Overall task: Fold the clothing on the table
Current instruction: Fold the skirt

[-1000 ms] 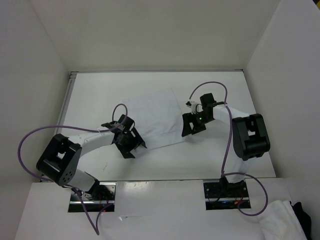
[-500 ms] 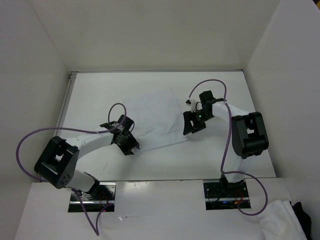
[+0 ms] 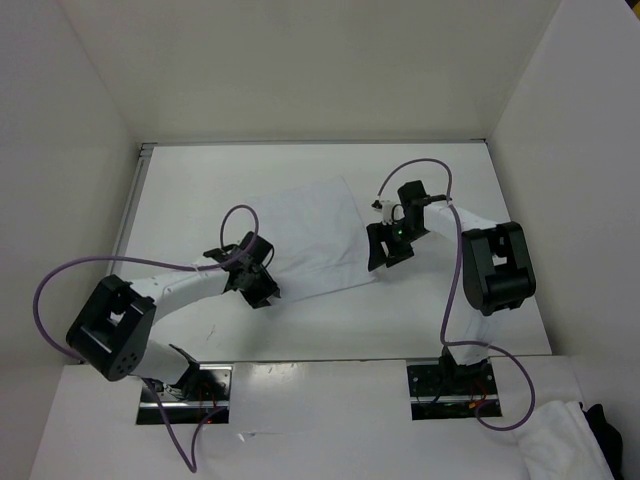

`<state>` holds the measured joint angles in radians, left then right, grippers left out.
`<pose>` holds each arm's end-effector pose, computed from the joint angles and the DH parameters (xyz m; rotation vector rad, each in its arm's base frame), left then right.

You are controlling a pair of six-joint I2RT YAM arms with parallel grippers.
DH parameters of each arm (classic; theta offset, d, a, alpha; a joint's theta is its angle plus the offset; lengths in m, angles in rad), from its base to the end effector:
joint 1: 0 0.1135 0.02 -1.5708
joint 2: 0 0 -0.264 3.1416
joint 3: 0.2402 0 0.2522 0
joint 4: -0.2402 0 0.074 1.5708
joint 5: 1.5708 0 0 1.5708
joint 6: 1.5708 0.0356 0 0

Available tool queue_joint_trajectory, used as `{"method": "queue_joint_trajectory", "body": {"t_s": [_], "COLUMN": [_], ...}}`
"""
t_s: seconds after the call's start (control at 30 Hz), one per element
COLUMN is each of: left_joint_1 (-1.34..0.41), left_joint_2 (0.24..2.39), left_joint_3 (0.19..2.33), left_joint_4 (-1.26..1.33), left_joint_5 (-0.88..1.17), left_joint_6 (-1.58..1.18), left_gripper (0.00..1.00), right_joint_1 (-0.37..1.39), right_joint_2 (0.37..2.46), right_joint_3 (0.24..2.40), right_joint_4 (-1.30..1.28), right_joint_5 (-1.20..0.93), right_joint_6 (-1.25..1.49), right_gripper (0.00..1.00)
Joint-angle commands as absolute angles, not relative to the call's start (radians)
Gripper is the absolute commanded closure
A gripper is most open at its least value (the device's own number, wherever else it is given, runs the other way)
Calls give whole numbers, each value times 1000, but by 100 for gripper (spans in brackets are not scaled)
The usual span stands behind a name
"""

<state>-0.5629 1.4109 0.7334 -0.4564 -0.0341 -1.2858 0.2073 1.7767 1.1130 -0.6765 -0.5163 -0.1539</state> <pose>0.2144 -0.1339 0.1680 -1.0051 2.6284 -0.4697 0.3172 0.0847 0.1661 -0.5938 2.7703 0.7562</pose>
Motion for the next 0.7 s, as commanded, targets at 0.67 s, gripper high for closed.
{"method": "queue_joint_trajectory", "body": {"t_s": [0.67], "left_joint_1": [-609], "left_joint_2": [1486], "left_joint_3": [790], "left_joint_4": [-463], "left_joint_5": [-77], "left_joint_6": [-1267], "left_gripper": [67], "right_joint_1": [290], "right_joint_2": [1829], "right_joint_3": [1132], "right_joint_4": [-704], "right_joint_5": [-505], "right_joint_6": [-169], "right_gripper": [44]}}
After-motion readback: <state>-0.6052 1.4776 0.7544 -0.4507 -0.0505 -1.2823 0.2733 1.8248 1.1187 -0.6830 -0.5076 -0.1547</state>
